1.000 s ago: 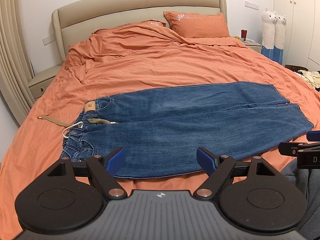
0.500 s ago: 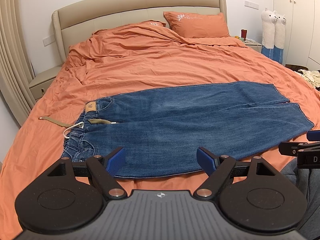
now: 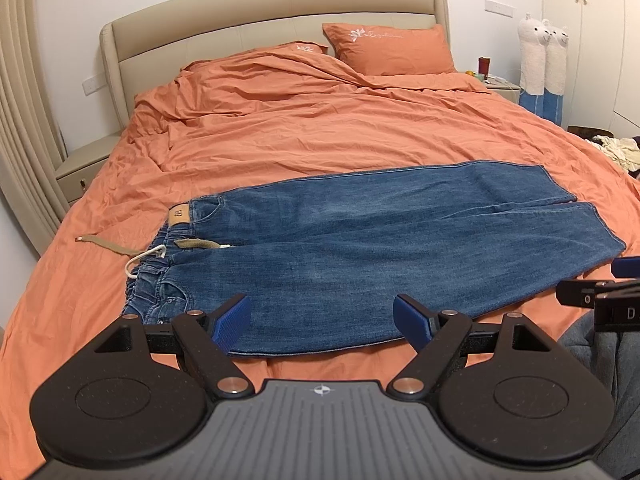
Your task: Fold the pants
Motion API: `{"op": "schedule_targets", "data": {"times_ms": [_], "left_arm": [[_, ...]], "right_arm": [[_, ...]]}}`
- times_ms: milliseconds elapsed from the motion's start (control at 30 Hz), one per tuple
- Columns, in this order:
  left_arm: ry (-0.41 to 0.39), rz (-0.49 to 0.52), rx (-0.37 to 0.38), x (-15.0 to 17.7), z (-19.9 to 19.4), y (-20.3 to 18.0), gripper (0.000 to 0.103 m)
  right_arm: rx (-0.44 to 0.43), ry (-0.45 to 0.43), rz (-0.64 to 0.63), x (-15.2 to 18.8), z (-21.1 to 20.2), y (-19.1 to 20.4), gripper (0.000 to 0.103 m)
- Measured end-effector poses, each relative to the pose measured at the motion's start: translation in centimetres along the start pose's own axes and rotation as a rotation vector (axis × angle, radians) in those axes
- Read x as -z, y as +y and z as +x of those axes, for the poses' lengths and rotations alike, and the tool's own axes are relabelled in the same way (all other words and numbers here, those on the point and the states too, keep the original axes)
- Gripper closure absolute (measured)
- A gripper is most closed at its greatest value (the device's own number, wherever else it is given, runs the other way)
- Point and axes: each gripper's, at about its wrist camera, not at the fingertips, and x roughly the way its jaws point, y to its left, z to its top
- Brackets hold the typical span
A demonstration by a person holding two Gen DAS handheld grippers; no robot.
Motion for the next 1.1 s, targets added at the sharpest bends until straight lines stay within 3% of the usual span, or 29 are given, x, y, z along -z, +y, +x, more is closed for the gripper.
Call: {"op": "schedule_targets", "data": {"times_ms": [200,400,500,600,700,767,833,1100], "left_arm": [[-0.005,0.051,0.018,-0.1,0.3,1.1,0.016],[0.023,-0.003,0.094,-0.9,2.7,6.0,0.032],[0.047,-0.041,0.112,-1.6,4.7,9.0,0.032],[0.058,-0.075,0.097,-2.6,7.2,12.4,0.036],[0.080,-0.141,0.110,-3.7,10.4,16.2,0.037],[0.097,-0.184,0.120,-4.3,13.0,18.8,0.037],[0.121,-0.238,0.103,-4.7,15.8,21.3,0.037],[0.238,-0.473,0.161,-3.9,26.8,30.4,0.035]], "right_arm": [[-0.029,-0.085,-0.004,0.1,-0.5,-2.0,0.021],[0.022,-0.190,-0.063,-0.2,1.4,-5.5,0.021],[0.056,-0.165,-0.057,-0.9,3.6,-6.9,0.022],[0.033,-0.120,-0.010,-1.7,6.1,-8.5,0.024],[0.031,-0.077,0.018,-2.4,9.1,-9.3,0.034],[0.036,-0.063,0.026,-2.9,11.2,-9.7,0.048],[0.047,-0.040,0.038,-3.4,13.5,-9.9,0.052],[0.095,0.063,0.055,-4.4,20.0,-9.8,0.053]]}}
